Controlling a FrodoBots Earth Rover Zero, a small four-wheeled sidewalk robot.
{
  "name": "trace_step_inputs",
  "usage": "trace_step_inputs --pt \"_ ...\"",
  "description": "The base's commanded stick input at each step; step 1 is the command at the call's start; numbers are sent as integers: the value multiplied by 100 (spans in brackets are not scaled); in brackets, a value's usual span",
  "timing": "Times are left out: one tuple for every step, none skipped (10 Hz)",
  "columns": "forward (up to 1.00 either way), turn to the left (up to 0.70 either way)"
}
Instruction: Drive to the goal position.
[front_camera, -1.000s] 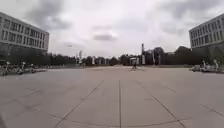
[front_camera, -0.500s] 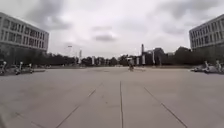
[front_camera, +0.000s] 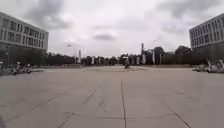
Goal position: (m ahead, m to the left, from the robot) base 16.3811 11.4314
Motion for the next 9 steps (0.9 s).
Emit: trace_step_inputs --pt "60 0" --pt "60 0" --pt "60 0" --pt "60 0" --pt "60 0" --pt "60 0" --pt "60 0" --pt "60 0" --pt "60 0"
